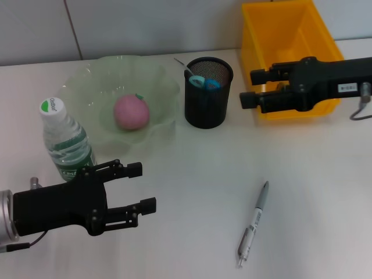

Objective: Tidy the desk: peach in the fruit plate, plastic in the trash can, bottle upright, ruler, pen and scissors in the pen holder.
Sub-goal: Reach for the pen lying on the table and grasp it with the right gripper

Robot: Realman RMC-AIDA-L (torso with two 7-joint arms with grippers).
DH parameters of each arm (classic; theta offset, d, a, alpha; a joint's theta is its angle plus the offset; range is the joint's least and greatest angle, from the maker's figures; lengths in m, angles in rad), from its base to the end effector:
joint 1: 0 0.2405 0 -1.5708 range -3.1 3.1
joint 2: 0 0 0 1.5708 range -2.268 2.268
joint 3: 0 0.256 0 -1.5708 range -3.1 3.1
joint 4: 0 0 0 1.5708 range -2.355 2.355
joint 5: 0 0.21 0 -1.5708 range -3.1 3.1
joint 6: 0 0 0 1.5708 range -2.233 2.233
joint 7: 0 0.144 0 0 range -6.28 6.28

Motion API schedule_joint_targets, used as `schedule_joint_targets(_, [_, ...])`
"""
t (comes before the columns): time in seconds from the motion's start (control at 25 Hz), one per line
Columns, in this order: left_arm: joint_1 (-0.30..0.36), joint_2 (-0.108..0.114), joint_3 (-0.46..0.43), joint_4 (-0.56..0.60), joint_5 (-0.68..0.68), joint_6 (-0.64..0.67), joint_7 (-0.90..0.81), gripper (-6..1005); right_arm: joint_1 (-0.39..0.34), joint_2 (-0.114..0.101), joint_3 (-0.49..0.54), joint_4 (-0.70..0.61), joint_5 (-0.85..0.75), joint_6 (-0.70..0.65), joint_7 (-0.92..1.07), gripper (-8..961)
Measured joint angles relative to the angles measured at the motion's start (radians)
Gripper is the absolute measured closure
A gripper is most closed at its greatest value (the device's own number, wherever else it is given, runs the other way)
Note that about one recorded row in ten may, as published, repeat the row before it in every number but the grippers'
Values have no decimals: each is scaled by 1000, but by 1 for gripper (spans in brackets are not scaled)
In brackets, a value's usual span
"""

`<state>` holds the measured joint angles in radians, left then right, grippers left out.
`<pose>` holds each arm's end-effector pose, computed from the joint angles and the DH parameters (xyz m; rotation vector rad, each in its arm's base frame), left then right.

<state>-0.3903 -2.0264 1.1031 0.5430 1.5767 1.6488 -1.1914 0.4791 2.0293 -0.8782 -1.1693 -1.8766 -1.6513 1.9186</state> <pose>-0.2616 0.2760 -0.0210 -2.8313 -0.4907 -0.9719 0.1982 0.3452 0.0757 -2.7395 0.6736 0.6357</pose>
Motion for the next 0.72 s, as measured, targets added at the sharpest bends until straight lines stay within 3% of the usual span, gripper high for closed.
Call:
schedule_joint_targets(0.16, [1, 0, 0, 1, 3, 1, -11, 208, 29, -26, -3, -5, -14, -108, 27, 215])
schedule_joint_targets(0.36, [1, -1, 6, 0, 6, -9, -2, 208, 96, -27, -11, -74, -181, -159, 109, 215])
schedule_joint_targets(0.64, [0, 0, 11, 0, 15, -13, 23, 213, 245, -62, -70, -17, -373, -329, -32, 216])
schedule_joint_targets(0.72, [-2, 1, 10, 0, 29, -13, 24, 214, 276, -63, -111, -17, -416, -359, -48, 216])
